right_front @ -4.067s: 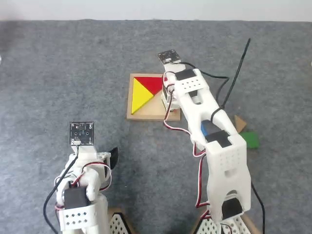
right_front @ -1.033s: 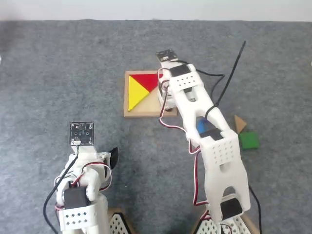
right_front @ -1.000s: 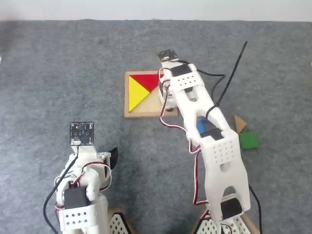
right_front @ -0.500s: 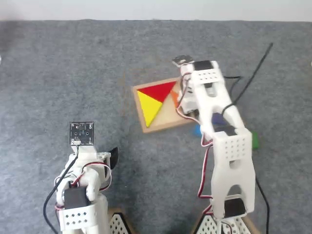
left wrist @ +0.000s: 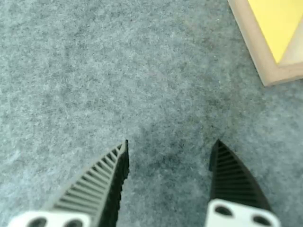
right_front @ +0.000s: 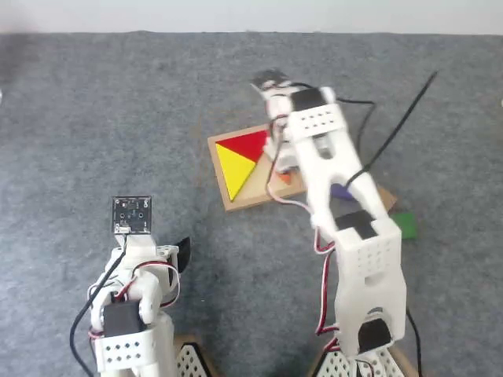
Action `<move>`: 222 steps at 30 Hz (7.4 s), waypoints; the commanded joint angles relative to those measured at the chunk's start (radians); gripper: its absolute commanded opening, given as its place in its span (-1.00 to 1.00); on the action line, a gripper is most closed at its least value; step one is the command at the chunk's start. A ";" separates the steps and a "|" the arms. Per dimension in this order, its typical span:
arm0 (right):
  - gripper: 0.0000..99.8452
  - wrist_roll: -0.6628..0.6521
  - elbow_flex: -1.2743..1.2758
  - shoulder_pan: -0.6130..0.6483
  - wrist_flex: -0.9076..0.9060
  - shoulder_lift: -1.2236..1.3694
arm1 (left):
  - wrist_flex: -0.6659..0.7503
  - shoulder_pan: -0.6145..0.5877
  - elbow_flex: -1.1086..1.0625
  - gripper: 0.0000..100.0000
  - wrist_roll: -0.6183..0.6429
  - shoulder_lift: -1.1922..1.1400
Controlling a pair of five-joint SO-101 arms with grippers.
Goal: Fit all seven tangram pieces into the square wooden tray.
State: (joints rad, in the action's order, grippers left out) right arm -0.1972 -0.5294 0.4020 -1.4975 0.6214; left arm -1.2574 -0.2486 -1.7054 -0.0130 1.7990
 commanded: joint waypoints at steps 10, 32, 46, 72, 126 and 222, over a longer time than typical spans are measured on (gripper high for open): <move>-0.38 0.161 -0.021 0.050 0.162 0.090 | -0.005 0.000 0.022 -0.46 0.008 0.021; -0.38 0.420 -0.080 0.065 0.193 0.051 | -0.005 0.000 0.022 -0.46 0.008 0.021; -0.38 0.451 -0.084 0.128 0.205 0.139 | -0.005 0.000 0.022 -0.46 0.008 0.021; -0.38 0.646 -0.084 0.077 0.206 0.143 | -0.005 0.000 0.022 -0.46 0.008 0.021; -0.70 0.585 -0.084 -0.030 0.257 0.173 | -0.005 0.000 0.022 -0.46 0.008 0.021; -0.31 0.582 -0.356 0.021 0.136 0.188 | -0.005 0.000 0.022 -0.46 0.008 0.021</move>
State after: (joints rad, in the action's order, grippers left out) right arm 0.4089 -0.8132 0.4296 -1.3426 0.8286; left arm -1.2574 -0.2486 -1.7054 -0.0130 1.7990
